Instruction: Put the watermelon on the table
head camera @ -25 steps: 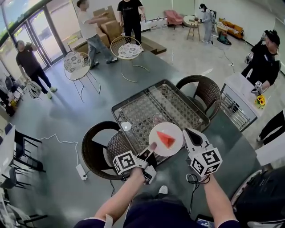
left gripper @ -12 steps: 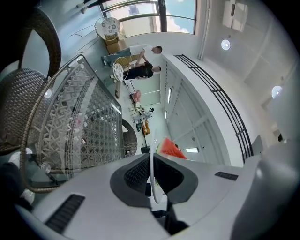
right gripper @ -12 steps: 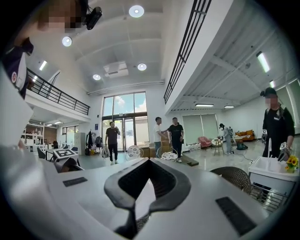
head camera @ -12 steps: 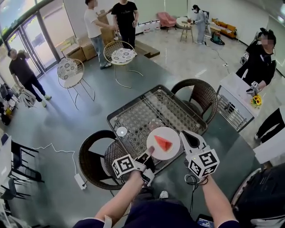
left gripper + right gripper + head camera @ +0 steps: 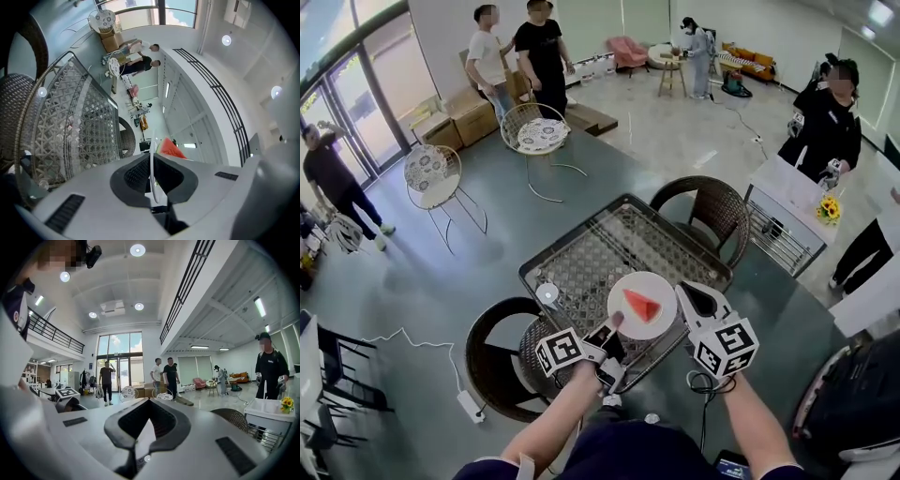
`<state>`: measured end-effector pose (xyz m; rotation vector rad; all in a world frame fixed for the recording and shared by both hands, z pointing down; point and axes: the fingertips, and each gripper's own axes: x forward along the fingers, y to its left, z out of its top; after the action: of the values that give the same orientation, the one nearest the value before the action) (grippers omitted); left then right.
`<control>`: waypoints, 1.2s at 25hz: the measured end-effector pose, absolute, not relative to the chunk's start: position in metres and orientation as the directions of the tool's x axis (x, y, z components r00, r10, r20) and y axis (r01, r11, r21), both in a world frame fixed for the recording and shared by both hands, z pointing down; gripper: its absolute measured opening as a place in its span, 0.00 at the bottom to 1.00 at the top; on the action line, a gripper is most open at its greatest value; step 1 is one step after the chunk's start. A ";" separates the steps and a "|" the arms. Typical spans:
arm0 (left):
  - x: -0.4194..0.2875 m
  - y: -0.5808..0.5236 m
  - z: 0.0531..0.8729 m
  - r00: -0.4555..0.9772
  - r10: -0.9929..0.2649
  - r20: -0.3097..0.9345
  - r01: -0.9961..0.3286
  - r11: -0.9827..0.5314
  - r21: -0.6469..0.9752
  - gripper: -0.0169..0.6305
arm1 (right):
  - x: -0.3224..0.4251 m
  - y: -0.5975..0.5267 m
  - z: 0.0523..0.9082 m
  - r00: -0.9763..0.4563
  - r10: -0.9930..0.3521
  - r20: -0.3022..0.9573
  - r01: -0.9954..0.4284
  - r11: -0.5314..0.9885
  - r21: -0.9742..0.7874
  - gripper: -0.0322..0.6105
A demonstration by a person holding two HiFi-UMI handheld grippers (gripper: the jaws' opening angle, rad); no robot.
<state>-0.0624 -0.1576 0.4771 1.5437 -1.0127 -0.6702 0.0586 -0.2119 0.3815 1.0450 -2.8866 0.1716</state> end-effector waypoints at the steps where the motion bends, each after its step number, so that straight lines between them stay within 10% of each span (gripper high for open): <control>1: -0.064 -0.160 0.477 0.474 -0.875 0.104 -0.246 -0.018 0.969 0.05 | 0.057 -0.213 0.381 -0.766 -0.636 0.099 -0.643 0.762 -0.081 0.05; 30: -0.118 -0.220 0.628 0.469 -0.846 0.253 -0.231 0.159 0.960 0.05 | 0.020 -0.239 0.486 -0.681 -0.673 0.288 -0.724 0.678 -0.126 0.05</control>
<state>-0.1184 -0.2197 0.6279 1.3781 -1.0377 -0.5778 0.0204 -0.2393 0.4857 1.1294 -2.6738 0.3393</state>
